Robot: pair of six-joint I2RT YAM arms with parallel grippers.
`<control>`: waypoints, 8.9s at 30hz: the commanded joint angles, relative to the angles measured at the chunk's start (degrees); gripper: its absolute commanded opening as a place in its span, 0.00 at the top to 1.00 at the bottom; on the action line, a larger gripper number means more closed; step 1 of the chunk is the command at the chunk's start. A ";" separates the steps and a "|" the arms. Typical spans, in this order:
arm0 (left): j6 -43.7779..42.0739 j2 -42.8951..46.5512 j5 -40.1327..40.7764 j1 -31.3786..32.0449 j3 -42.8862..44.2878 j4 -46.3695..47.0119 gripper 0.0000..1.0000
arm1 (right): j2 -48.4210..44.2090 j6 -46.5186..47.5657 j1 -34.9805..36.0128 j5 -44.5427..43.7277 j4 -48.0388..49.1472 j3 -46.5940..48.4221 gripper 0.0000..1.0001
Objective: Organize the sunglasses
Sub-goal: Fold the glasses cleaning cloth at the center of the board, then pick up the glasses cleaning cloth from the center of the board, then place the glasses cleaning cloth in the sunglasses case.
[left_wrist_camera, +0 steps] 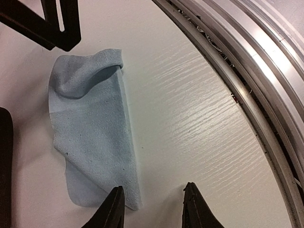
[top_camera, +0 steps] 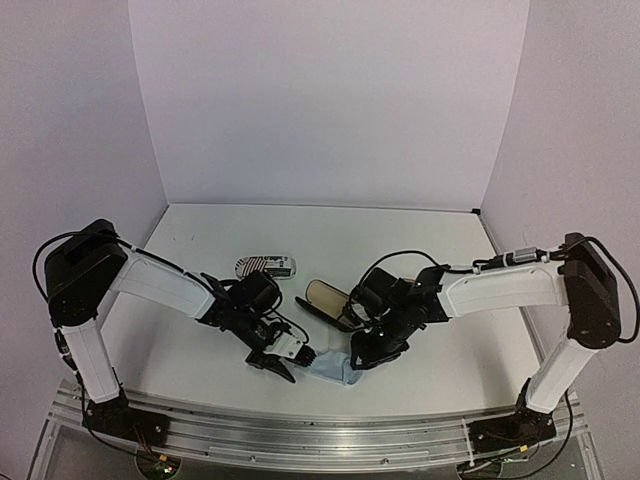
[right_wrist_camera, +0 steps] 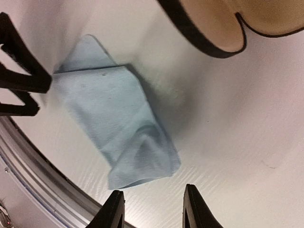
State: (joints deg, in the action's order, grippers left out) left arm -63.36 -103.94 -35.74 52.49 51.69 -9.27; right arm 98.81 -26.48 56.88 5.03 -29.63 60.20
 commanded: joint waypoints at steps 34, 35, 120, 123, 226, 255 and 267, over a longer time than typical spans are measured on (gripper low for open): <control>-3.38 -0.09 8.59 1.43 -4.80 10.35 1.00 | 3.33 -7.85 5.75 -1.53 7.20 -2.10 1.00; -2.18 0.07 9.16 1.32 -4.16 9.76 1.00 | 2.42 -7.83 5.31 -1.49 7.17 -2.23 1.00; 14.33 2.74 15.61 -1.52 18.68 -34.18 1.00 | -13.49 18.40 -0.56 0.35 12.94 -4.84 0.48; 14.78 2.60 14.69 -1.51 19.23 -36.73 1.00 | -23.14 27.09 2.59 -2.12 30.62 -15.18 0.24; 5.86 -1.17 13.32 -7.67 28.77 -27.55 1.00 | -12.28 24.85 8.76 -25.08 33.59 -8.37 1.00; -4.76 -9.83 15.33 -9.62 31.64 -8.10 1.00 | -2.48 33.51 -3.14 -23.17 34.72 -3.33 1.00; -5.77 -9.70 13.50 -9.61 26.01 -10.00 1.00 | 0.02 30.93 -3.13 -14.24 35.77 -5.91 1.00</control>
State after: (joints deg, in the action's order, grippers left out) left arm -68.21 -113.80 -20.78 42.96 77.87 -18.92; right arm 98.43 5.65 53.67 -13.01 3.96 55.03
